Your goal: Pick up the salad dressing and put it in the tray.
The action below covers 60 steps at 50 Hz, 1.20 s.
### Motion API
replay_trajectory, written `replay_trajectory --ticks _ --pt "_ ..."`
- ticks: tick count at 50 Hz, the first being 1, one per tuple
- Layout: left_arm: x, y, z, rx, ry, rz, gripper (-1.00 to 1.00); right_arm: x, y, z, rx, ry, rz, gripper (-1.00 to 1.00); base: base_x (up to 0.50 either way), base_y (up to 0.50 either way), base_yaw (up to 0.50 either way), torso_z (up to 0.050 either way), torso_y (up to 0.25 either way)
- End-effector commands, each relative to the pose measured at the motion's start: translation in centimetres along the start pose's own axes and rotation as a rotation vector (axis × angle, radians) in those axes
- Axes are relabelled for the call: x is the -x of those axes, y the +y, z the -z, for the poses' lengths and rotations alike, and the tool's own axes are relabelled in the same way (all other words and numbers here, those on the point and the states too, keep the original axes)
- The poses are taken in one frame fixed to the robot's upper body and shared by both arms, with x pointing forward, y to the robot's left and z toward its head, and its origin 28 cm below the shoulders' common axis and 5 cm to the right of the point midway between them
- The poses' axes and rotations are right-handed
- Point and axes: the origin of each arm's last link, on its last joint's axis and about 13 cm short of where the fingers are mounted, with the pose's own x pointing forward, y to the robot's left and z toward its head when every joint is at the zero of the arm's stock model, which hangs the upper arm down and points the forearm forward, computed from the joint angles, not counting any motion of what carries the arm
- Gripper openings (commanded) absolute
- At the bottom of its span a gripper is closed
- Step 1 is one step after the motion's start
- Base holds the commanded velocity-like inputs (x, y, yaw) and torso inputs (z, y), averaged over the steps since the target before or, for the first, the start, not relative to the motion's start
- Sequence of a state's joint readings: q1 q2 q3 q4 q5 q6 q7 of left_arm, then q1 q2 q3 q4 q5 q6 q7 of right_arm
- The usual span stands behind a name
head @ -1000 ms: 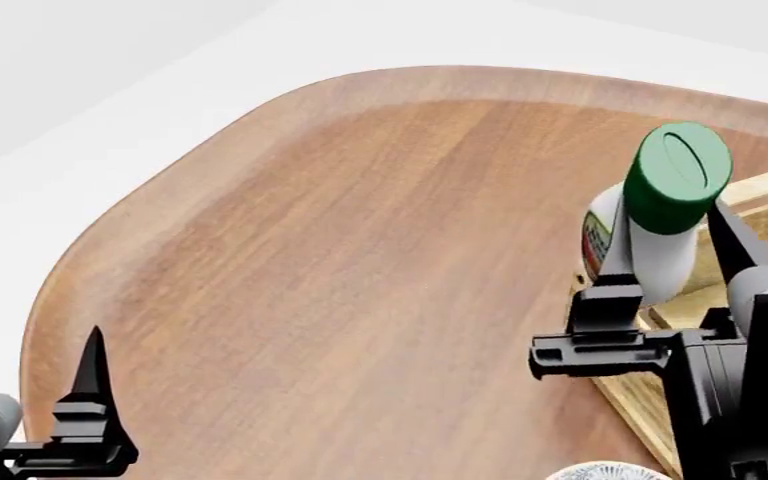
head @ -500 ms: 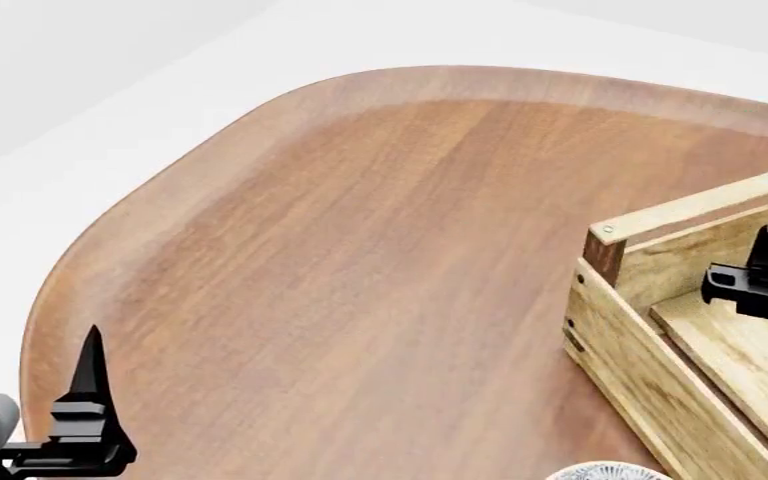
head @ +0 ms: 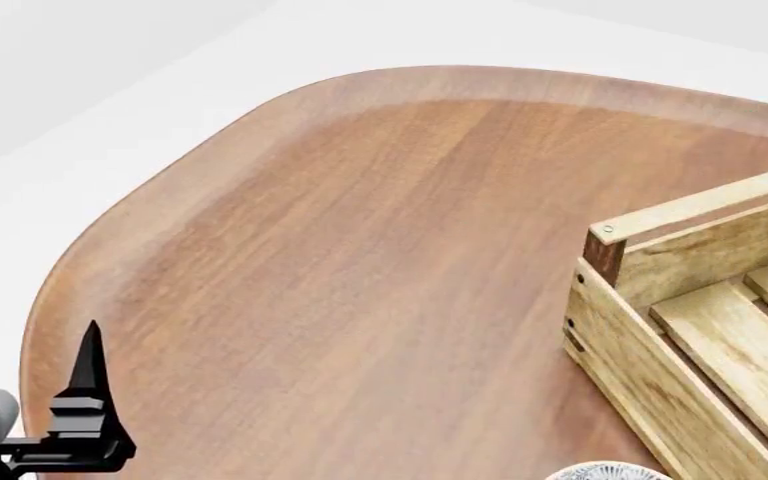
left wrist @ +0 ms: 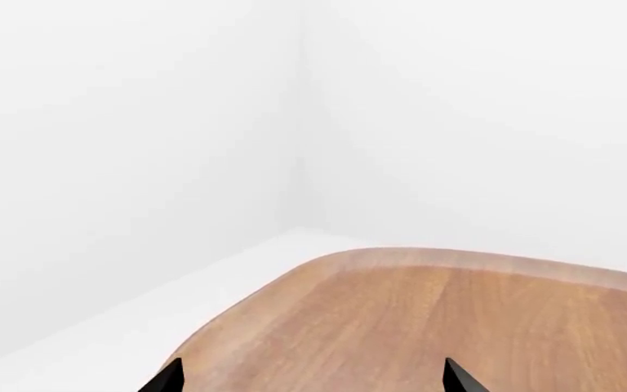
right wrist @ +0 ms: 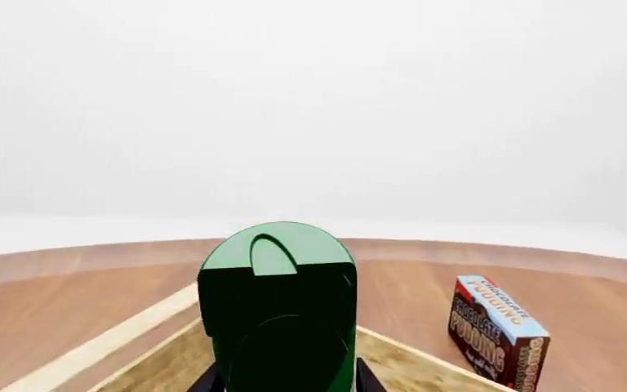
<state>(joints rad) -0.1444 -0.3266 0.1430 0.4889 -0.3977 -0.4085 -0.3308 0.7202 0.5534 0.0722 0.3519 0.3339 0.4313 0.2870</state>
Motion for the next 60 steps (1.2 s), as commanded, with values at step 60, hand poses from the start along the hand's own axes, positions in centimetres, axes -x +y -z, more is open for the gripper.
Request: replay_trajectory --ticks 60 --pt "0.1 0.0 0.4 -0.010 0.004 -0.001 1.00 -1.7 0.1 9.3 -0.018 0.303 0.090 -1.00 0.00 0.00 0.00 0.000 0.001"
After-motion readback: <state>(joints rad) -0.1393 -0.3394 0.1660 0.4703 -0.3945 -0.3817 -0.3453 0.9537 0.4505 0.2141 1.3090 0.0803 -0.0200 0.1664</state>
